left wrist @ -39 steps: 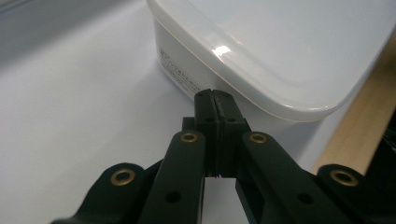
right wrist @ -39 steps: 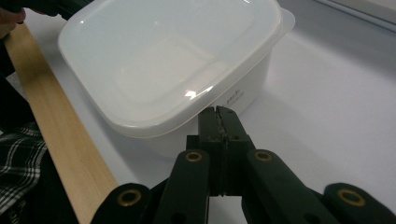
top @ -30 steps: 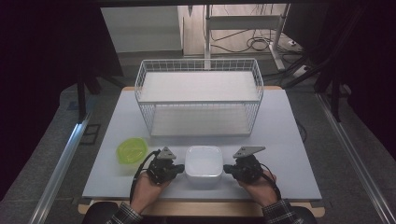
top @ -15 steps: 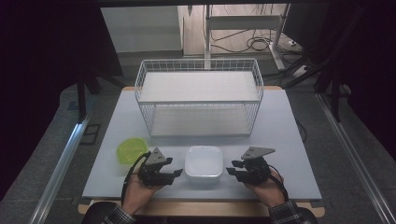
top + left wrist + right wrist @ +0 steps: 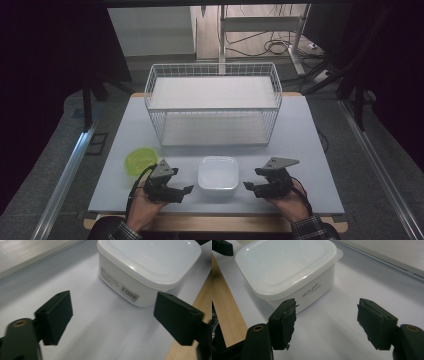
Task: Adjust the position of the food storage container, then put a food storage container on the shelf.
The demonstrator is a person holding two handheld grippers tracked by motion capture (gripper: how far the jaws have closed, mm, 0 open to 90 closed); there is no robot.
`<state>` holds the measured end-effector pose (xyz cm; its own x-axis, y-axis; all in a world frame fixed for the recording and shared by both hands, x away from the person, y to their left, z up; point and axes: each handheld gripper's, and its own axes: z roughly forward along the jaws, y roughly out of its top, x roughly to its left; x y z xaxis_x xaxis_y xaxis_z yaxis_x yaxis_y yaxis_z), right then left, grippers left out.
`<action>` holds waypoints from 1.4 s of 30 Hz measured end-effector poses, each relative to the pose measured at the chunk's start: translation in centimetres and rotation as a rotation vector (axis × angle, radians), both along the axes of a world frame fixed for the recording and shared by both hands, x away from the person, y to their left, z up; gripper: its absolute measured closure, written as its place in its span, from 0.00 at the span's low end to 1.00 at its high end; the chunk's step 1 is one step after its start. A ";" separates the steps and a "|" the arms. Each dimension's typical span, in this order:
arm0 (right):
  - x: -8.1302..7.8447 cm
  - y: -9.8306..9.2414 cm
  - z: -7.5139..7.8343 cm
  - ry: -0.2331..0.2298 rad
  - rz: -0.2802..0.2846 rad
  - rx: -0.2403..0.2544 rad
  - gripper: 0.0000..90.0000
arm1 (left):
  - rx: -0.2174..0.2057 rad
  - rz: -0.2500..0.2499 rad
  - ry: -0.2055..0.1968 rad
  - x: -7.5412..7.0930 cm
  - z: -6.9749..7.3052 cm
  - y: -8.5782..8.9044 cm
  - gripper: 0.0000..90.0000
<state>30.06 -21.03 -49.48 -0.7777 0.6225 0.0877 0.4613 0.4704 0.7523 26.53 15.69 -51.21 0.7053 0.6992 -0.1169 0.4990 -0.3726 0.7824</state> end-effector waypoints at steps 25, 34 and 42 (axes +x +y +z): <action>-0.3 1.4 1.6 0.078 0.007 0.059 0.34 | -0.039 -0.050 0.038 0.9 1.2 -0.8 0.11; 0.4 2.6 2.2 0.084 0.027 0.073 0.34 | -0.035 -0.094 0.023 2.0 1.9 -2.0 0.26; 1.3 3.6 2.0 0.105 0.044 0.066 0.35 | -0.048 -0.103 0.045 3.4 1.2 -2.8 0.25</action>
